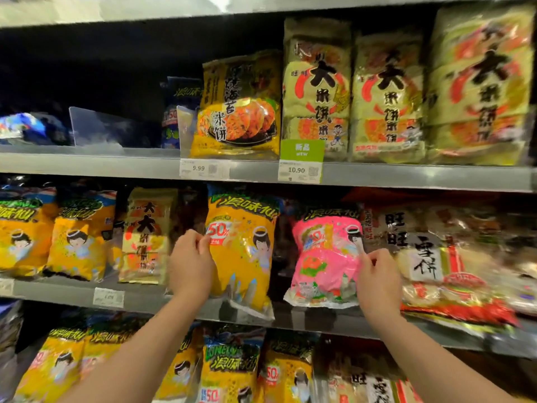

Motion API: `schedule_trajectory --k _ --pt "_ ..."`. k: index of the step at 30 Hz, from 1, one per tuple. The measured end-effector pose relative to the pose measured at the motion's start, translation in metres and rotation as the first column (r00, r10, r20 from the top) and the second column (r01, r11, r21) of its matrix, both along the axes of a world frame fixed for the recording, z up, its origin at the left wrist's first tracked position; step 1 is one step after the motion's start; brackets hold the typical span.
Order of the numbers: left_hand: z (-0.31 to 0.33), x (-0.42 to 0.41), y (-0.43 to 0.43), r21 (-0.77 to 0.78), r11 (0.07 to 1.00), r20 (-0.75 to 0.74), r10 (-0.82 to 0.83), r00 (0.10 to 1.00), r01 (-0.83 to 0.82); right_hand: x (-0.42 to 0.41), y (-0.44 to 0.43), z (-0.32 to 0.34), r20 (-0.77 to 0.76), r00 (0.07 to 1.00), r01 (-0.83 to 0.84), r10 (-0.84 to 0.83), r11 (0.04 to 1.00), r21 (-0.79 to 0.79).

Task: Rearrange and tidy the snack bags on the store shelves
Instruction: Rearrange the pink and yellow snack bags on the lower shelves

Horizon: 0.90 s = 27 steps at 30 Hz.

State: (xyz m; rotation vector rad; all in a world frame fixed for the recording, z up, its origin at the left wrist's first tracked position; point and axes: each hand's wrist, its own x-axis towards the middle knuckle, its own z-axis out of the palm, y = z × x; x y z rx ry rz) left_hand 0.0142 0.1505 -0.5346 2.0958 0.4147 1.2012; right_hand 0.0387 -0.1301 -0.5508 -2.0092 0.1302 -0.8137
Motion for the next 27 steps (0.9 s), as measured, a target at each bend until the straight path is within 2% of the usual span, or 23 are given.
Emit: schedule_trajectory --k 8,11,16,18,22,25,27 --pt "-0.002 0.057 -0.044 -0.066 0.997 -0.075 0.03 0.997 -0.035 0.001 -0.027 0.005 0.029 1.0 0.001 0.0 1.0 -0.015" --pt "-0.007 0.08 -0.048 -0.068 0.998 -0.093 -0.022 0.995 0.015 0.01 -0.025 0.003 0.04 0.999 0.002 -0.002 1.0 0.007" --pt "-0.041 0.106 -0.053 0.017 0.988 -0.325 -0.14 0.935 0.154 0.02 -0.012 -0.002 0.049 0.999 -0.025 0.023 0.998 0.049" --pt "-0.048 0.103 -0.053 -0.006 0.981 -0.274 -0.186 0.944 0.192 0.021 -0.004 -0.004 0.048 0.998 -0.049 0.046 0.997 0.057" --pt "-0.036 0.074 -0.052 -0.05 0.959 -0.052 -0.28 0.959 0.278 0.025 0.018 -0.006 0.072 0.994 -0.086 0.081 0.994 0.071" --pt "-0.021 0.053 -0.047 -0.154 0.899 -0.034 -0.418 0.908 0.409 0.027 0.047 -0.004 0.097 0.987 -0.134 0.126 0.987 0.088" --pt "-0.013 0.041 -0.036 -0.137 0.882 -0.026 -0.459 0.888 0.451 0.028 0.07 0.0 0.105 0.981 -0.176 0.166 0.98 0.096"
